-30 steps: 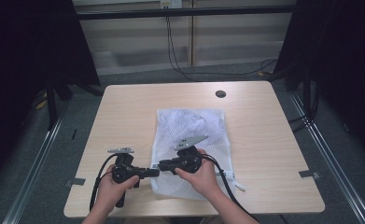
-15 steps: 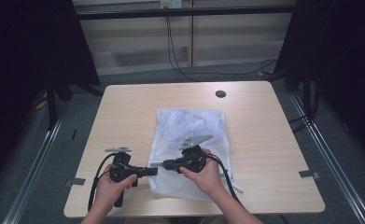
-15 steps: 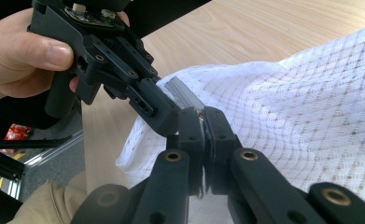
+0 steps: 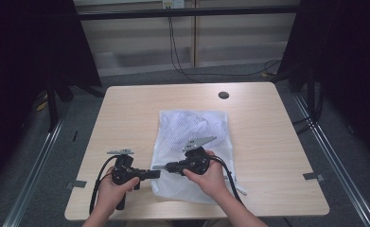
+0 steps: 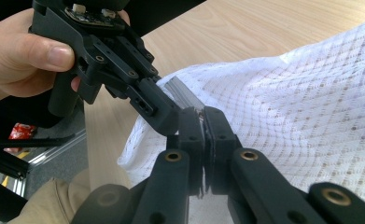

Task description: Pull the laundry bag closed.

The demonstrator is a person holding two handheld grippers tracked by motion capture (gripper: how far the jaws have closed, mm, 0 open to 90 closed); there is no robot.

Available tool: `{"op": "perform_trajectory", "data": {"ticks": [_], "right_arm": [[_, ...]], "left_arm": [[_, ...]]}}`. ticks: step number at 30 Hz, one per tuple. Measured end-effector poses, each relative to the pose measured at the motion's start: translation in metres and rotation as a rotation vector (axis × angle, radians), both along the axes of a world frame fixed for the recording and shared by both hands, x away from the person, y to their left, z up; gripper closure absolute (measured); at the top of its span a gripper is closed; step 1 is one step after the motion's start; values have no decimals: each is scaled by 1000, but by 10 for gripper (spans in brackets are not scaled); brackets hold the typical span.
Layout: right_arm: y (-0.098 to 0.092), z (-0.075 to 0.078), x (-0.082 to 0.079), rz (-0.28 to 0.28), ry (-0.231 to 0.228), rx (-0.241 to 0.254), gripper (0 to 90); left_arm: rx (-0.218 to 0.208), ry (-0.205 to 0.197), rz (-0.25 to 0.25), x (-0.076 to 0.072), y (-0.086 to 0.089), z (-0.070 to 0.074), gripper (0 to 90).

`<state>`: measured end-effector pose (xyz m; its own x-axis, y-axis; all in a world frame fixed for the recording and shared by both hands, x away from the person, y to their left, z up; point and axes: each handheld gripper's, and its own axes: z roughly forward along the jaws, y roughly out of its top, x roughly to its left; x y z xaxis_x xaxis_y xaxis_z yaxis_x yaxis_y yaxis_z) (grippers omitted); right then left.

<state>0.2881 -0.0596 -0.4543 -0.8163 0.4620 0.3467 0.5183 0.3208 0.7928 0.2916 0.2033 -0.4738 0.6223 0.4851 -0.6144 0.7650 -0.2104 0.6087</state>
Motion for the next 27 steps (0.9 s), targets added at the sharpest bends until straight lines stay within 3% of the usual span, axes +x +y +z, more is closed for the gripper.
{"op": "perform_trajectory", "data": {"ticks": [6,12,15,17,27], "right_arm": [[-4,0,0,-6,11,14,874],[-8,-1,0,-4,14,-9,873],[-16,-3,2,-14,31,23,874],[-18,-2,1,-14,25,14,873],[-19,-1,0,-14,35,-1,873]], "left_arm": [[-7,-8,-5,0,1,1,873],[3,-7,11,-1,2,1,873],[-18,-14,4,0,2,2,873],[2,-24,-6,0,0,1,873],[10,-27,-5,-1,-2,0,873]]}}
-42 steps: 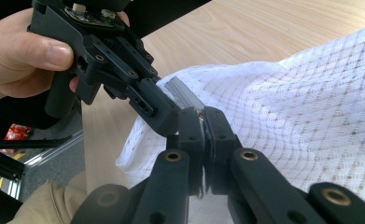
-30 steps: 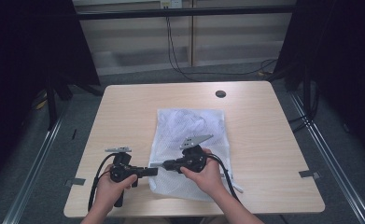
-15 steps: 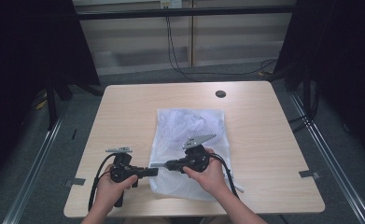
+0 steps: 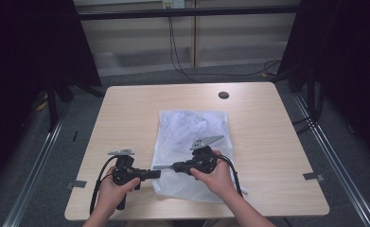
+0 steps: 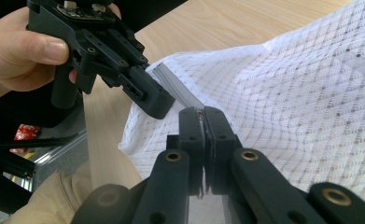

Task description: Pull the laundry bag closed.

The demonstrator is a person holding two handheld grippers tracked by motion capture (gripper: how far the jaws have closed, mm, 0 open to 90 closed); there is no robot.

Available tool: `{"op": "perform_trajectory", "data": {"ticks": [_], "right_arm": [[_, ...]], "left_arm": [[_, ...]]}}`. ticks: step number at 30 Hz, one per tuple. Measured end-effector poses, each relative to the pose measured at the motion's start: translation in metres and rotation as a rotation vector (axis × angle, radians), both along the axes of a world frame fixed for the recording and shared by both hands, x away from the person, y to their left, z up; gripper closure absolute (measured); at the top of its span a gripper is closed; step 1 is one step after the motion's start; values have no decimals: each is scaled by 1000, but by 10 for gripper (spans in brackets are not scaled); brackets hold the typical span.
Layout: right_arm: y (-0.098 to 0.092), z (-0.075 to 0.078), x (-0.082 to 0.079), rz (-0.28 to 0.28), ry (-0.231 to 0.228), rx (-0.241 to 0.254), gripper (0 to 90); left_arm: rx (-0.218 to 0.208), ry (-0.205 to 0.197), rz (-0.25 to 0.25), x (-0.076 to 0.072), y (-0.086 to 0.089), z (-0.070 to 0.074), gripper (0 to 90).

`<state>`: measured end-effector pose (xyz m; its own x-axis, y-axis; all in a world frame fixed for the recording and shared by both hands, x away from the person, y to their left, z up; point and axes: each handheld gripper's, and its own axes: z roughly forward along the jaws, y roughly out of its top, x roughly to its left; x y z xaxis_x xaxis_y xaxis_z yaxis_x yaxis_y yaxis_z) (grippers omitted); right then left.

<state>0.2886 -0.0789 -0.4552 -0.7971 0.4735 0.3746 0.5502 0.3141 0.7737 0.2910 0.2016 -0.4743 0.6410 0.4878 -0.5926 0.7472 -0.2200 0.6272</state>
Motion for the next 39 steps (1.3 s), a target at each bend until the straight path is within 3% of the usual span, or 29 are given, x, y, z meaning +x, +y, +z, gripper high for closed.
{"op": "perform_trajectory", "data": {"ticks": [5,7,27,30,35,39], "right_arm": [[-4,0,0,-11,2,-7,873],[-7,-1,0,-17,10,14,873],[-13,-4,-3,-19,8,9,873],[-14,-3,-4,-26,7,18,873],[-17,-3,-5,-37,1,13,873],[-24,-2,-5,-46,0,24,872]], "left_arm": [[7,-11,2,1,0,-1,873],[-20,6,-3,1,0,-2,873],[16,-22,-4,1,-6,-4,874],[1,-15,-1,1,-5,-4,873],[23,-22,4,1,-5,-2,874],[-2,-17,16,2,-4,-2,874]]}}
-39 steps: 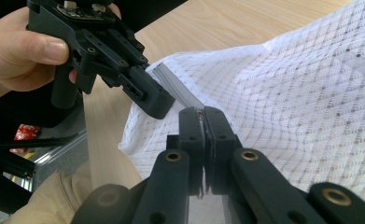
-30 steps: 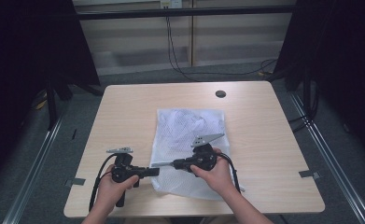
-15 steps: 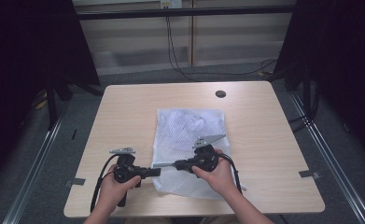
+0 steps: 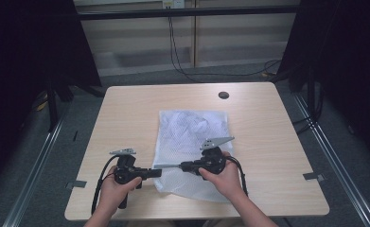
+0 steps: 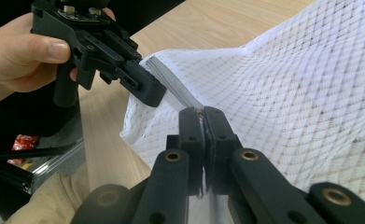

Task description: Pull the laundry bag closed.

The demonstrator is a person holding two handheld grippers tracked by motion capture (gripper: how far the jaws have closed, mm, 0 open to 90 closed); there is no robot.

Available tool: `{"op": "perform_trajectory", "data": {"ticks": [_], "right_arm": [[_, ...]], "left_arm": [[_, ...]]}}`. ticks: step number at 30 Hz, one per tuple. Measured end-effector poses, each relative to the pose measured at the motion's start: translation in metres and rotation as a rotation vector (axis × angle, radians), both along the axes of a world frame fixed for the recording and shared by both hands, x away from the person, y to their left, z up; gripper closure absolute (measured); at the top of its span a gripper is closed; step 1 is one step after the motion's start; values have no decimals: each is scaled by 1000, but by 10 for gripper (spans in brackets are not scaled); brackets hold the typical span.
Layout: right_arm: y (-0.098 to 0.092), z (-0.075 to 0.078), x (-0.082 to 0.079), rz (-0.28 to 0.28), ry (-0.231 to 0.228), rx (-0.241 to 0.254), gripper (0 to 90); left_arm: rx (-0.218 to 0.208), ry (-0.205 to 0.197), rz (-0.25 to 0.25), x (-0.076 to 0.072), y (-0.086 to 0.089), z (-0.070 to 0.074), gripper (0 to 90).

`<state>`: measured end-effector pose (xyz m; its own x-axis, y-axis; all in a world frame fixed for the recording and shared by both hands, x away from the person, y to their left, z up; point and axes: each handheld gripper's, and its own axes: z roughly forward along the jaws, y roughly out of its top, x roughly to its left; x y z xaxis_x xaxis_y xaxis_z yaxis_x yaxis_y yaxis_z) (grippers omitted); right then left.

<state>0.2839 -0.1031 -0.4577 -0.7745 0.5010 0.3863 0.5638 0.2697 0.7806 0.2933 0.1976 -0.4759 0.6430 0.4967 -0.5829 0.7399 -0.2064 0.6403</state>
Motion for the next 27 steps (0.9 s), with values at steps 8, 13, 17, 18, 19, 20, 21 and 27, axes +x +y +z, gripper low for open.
{"op": "perform_trajectory", "data": {"ticks": [8,13,17,18,19,20,21,27], "right_arm": [[-1,0,-1,-3,1,-8,872],[-3,-1,-1,-6,-1,-13,873],[-6,-3,-2,-12,10,1,873],[-6,-3,-2,-14,11,-2,872],[-6,-3,-2,-11,8,-6,873],[-6,-3,-2,-8,9,-5,872],[-6,-3,-2,-8,8,-5,872],[-9,-4,-2,-14,12,-8,872]], "left_arm": [[11,-1,-7,1,0,0,874],[11,4,0,0,0,0,873],[13,-2,-6,0,0,0,873],[16,-2,-7,0,0,0,873],[17,-2,-7,0,0,0,873],[14,3,-6,0,0,0,873],[15,3,-6,0,0,0,873],[18,0,-2,0,2,1,873]]}}
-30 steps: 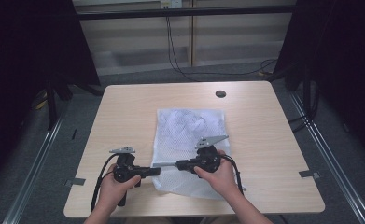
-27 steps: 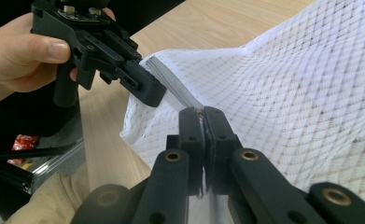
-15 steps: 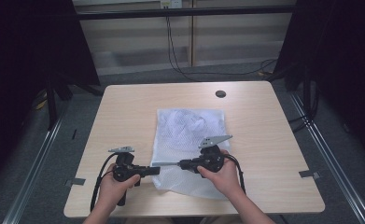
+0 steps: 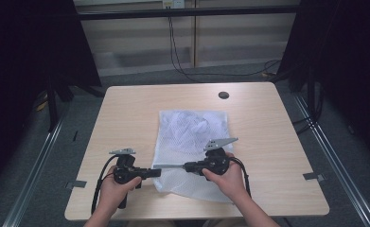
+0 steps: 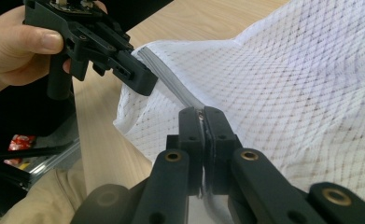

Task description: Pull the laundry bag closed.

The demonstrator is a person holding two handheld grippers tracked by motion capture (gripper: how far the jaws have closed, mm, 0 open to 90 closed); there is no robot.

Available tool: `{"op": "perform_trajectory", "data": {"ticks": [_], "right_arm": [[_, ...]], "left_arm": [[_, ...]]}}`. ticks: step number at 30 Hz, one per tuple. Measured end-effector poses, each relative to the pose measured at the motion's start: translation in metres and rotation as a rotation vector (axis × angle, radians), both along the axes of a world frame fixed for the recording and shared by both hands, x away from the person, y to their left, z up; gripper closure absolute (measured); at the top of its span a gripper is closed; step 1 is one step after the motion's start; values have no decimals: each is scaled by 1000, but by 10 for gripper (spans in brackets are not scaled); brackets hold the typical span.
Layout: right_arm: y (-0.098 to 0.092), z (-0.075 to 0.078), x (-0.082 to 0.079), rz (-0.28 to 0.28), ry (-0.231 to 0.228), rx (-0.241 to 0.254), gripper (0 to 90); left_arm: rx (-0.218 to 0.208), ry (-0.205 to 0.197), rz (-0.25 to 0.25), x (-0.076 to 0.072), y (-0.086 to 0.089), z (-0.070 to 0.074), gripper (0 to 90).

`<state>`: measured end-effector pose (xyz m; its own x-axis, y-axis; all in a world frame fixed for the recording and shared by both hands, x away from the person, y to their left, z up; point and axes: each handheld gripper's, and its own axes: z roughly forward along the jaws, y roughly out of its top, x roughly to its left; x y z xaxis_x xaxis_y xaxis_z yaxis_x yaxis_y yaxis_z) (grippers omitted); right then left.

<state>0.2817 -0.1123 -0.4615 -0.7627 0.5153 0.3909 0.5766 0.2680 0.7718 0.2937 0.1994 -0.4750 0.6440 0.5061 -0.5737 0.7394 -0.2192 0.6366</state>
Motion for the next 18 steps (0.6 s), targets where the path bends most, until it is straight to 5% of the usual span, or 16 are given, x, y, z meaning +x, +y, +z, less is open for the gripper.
{"op": "perform_trajectory", "data": {"ticks": [18], "right_arm": [[-6,1,0,-3,-6,-1,872]], "left_arm": [[6,0,13,-1,0,0,873]]}}
